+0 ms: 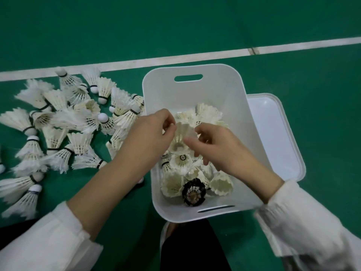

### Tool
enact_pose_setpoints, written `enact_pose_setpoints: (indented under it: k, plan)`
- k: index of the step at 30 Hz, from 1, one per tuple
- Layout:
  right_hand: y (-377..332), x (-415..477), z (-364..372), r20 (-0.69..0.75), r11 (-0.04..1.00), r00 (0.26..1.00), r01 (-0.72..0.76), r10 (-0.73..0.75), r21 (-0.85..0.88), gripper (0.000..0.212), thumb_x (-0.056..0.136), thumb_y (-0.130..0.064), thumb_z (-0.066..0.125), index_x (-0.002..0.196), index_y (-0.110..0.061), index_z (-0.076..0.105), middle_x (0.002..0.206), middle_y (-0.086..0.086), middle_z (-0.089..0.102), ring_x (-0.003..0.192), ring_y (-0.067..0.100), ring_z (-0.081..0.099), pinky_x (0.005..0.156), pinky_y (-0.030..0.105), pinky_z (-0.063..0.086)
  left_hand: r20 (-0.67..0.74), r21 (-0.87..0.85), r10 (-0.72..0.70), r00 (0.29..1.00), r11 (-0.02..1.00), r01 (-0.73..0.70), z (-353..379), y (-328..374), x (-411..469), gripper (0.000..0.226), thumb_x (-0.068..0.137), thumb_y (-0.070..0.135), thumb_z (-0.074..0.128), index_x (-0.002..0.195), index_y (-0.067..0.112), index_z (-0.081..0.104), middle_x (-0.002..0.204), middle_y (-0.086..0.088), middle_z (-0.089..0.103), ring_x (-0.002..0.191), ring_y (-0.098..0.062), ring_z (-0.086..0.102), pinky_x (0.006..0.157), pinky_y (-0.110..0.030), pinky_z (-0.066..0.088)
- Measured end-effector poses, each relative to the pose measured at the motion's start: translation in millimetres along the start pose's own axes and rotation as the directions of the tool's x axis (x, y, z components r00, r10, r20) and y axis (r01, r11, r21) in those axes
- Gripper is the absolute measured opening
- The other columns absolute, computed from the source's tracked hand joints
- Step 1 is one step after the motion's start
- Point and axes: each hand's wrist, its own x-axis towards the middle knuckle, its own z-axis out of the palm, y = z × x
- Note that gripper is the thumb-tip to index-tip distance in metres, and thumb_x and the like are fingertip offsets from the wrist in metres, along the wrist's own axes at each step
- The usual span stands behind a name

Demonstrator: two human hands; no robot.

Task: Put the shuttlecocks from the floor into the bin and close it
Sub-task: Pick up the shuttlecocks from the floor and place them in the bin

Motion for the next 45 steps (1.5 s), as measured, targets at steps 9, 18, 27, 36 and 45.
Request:
enact_pose_setpoints:
  k: [9, 18, 27, 36, 45]
  plan:
    - [42, 17, 0, -0.142, 0.954, 0.985, -0.134, 0.099, -0.268, 0.019, 0.088, -0.008, 0.044, 0.08, -0.001, 0.06, 0.067, 0.015, 0.068, 0.051, 0.027, 0.066, 0.05, 0.031, 0.053, 0.167, 0.221, 0.057, 0.984, 0.971, -0.094, -8, 0, 4, 0.021, 0.093, 0.034, 0.046, 0.097, 0.02, 0.06, 0.091, 0.004, 0.066, 0.075, -0.016, 0.058, 0.068, -0.031, 0.048]
    - [61, 46, 40, 0.028, 0.816, 0.992, -0.082, 0.119, -0.572, 0.026, 0.091, -0.002, 0.039, 0.067, -0.007, 0.049, 0.074, 0.009, 0.057, 0.07, 0.027, 0.058, 0.063, 0.033, 0.051, 0.503, 0.48, 0.101, 0.859, 0.793, -0.375, -74, -15, 27, 0.016, 0.093, 0.034, 0.043, 0.088, 0.025, 0.056, 0.079, 0.007, 0.063, 0.067, -0.009, 0.055, 0.065, -0.032, 0.05]
    - [-88, 12, 4, 0.174, 0.726, 0.971, 0.24, -0.166, -0.644, 0.028, 0.092, -0.032, 0.049, 0.116, -0.02, 0.058, 0.111, 0.001, 0.064, 0.1, 0.021, 0.059, 0.083, 0.03, 0.044, 0.621, 0.63, -0.066, 0.781, 0.634, -0.448, -140, -88, 12, 0.019, 0.094, 0.037, 0.039, 0.092, 0.025, 0.054, 0.081, 0.008, 0.06, 0.066, -0.007, 0.052, 0.057, -0.023, 0.041]
    - [-137, 55, 119, 0.386, 0.677, 0.902, 0.406, -0.192, -0.614, 0.024, 0.091, -0.021, 0.047, 0.111, -0.015, 0.058, 0.114, 0.007, 0.06, 0.106, 0.027, 0.056, 0.087, 0.034, 0.045, 0.357, 0.582, -0.009, 0.934, 0.784, -0.215, -133, -193, -26, 0.021, 0.094, 0.036, 0.038, 0.097, 0.021, 0.054, 0.096, 0.003, 0.06, 0.076, -0.017, 0.052, 0.057, -0.03, 0.041]
    - [-110, 94, 214, 0.165, 0.752, 0.985, 0.148, -0.053, -0.642, 0.044, 0.086, -0.008, 0.057, 0.125, -0.005, 0.037, 0.124, 0.016, 0.048, 0.111, 0.034, 0.052, 0.087, 0.036, 0.041, 0.119, 0.514, -0.288, 0.95, 0.837, 0.189, -121, -285, -105, 0.022, 0.093, 0.035, 0.041, 0.101, 0.019, 0.054, 0.103, -0.001, 0.06, 0.095, -0.026, 0.059, 0.067, -0.033, 0.044]
